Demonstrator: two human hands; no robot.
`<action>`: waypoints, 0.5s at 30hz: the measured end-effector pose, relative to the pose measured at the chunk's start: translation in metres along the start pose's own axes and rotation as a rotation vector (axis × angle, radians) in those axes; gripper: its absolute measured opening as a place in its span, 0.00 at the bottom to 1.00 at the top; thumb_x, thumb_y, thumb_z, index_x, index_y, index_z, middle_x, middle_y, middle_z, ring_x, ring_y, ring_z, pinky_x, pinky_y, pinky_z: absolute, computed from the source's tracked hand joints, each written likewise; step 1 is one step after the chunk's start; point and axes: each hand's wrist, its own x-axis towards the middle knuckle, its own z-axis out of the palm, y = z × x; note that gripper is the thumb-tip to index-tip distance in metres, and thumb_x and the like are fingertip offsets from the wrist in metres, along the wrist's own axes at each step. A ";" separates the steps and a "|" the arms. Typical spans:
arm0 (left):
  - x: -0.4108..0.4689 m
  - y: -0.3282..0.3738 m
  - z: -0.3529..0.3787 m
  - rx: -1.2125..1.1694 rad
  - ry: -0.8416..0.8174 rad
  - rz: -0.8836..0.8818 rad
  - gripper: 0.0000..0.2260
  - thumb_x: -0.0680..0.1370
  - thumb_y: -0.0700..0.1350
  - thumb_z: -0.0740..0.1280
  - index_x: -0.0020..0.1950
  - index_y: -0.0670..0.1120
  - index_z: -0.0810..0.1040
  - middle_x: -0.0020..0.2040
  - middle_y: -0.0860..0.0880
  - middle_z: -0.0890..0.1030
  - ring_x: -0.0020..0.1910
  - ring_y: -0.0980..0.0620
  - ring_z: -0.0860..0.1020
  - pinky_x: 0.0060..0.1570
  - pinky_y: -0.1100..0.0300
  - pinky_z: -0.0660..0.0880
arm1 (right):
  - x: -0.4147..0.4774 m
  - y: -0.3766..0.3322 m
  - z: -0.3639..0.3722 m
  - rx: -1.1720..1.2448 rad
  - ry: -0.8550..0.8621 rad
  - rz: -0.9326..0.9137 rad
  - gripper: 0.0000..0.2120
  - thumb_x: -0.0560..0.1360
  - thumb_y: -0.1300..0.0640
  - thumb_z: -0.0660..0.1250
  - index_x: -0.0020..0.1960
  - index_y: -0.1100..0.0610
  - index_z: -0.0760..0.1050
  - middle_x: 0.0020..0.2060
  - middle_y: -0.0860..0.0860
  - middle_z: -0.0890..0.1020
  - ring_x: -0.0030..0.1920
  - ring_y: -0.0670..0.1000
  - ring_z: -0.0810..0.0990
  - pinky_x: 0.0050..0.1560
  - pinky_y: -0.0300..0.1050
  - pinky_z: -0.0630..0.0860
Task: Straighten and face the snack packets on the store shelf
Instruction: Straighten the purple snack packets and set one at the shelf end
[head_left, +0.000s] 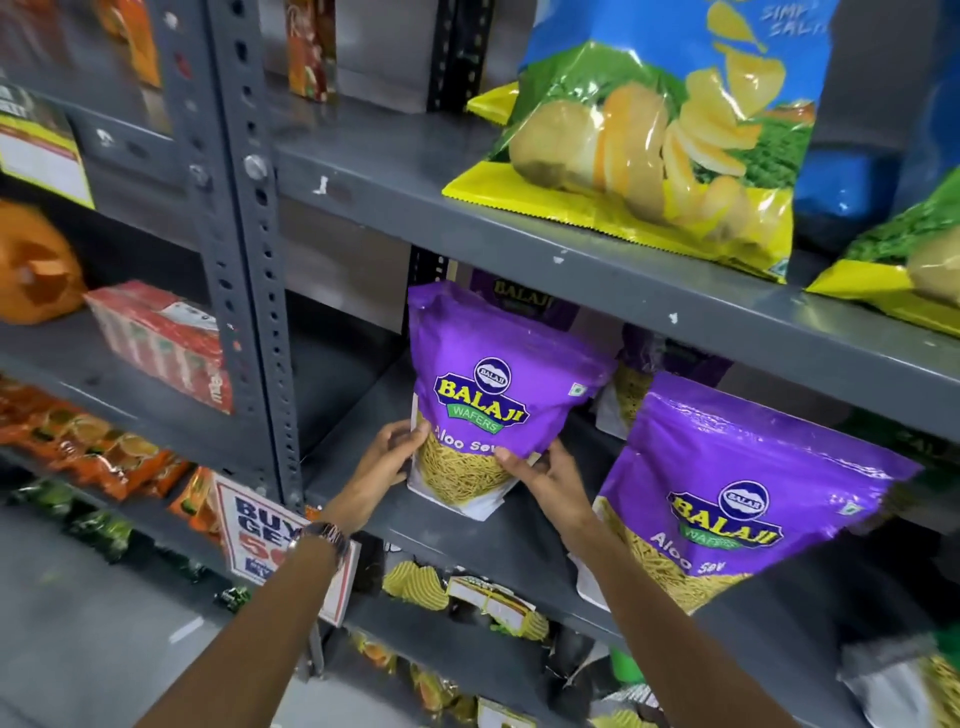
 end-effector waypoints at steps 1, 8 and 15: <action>-0.005 -0.001 -0.002 -0.005 0.000 0.000 0.26 0.73 0.60 0.65 0.64 0.46 0.69 0.60 0.49 0.76 0.55 0.57 0.75 0.55 0.56 0.72 | -0.004 0.000 0.000 -0.005 0.004 0.002 0.19 0.71 0.67 0.69 0.60 0.61 0.70 0.45 0.46 0.81 0.39 0.35 0.81 0.38 0.26 0.74; -0.031 -0.011 -0.011 -0.022 0.000 0.008 0.39 0.60 0.67 0.67 0.64 0.46 0.69 0.61 0.48 0.76 0.58 0.55 0.75 0.52 0.58 0.72 | -0.023 0.009 -0.001 -0.097 -0.011 0.008 0.19 0.68 0.57 0.73 0.57 0.52 0.74 0.49 0.46 0.83 0.48 0.45 0.82 0.49 0.37 0.78; -0.042 -0.014 -0.009 -0.079 0.015 0.007 0.41 0.60 0.68 0.70 0.65 0.46 0.68 0.64 0.46 0.75 0.60 0.52 0.75 0.57 0.54 0.72 | -0.031 0.010 0.004 -0.031 -0.070 0.064 0.22 0.71 0.56 0.70 0.64 0.52 0.69 0.56 0.47 0.81 0.54 0.42 0.79 0.52 0.35 0.78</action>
